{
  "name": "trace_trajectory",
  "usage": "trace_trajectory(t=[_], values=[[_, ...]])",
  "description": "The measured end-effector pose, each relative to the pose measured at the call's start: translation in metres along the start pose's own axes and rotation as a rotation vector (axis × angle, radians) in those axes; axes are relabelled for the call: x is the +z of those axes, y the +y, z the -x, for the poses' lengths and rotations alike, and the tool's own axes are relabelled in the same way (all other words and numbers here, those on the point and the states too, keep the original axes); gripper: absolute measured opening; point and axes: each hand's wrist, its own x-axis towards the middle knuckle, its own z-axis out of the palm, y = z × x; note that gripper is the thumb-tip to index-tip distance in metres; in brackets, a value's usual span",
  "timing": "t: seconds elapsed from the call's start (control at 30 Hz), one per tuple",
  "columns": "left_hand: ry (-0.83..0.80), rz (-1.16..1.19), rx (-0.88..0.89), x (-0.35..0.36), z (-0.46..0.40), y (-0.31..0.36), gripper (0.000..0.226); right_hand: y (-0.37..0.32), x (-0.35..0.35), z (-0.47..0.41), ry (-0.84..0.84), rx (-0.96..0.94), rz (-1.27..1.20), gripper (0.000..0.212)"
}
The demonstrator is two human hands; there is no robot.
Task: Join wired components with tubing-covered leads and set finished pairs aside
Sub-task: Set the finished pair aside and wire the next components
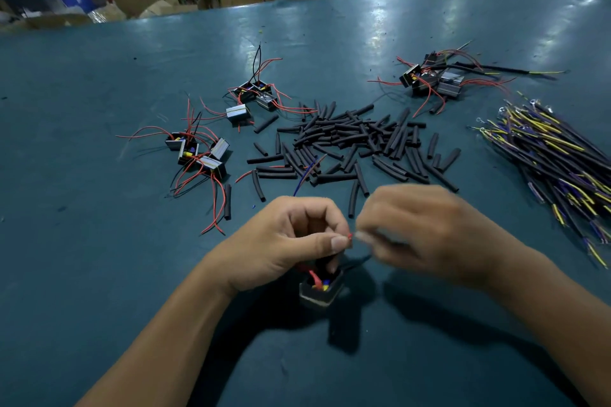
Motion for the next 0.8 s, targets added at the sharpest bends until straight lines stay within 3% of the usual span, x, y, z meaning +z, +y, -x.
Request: trace_trajectory(t=[0.07,0.17,0.23,0.3,0.43,0.6,0.7,0.8], values=[[0.092,-0.026,0.052,0.006,-0.004,-0.003,0.007,0.022,-0.002,0.005,0.1,0.201,-0.015,0.022],[0.255,-0.148,0.139,0.014,-0.01,-0.007,0.005,0.067,-0.002,0.022,0.206,0.663,0.149,0.017],[0.333,-0.261,0.17,0.016,-0.012,-0.01,0.005,0.092,0.003,0.034,0.074,0.941,0.275,0.02],[0.39,-0.396,0.176,0.016,-0.012,-0.013,0.004,0.104,0.011,0.042,-0.085,1.079,0.357,0.025],[0.331,-0.629,0.186,0.014,-0.009,-0.015,0.003,0.108,0.013,0.045,-0.131,1.057,0.425,0.023],[0.3,-0.638,0.211,0.011,-0.006,-0.008,0.011,0.105,0.013,0.045,-0.071,0.969,0.434,0.019],[0.352,-0.617,0.208,0.007,-0.007,-0.005,0.024,0.102,0.013,0.043,-0.037,0.941,0.407,0.018],[0.474,-0.663,0.194,0.006,-0.009,-0.008,0.014,0.102,0.01,0.042,-0.033,0.971,0.373,0.017]])
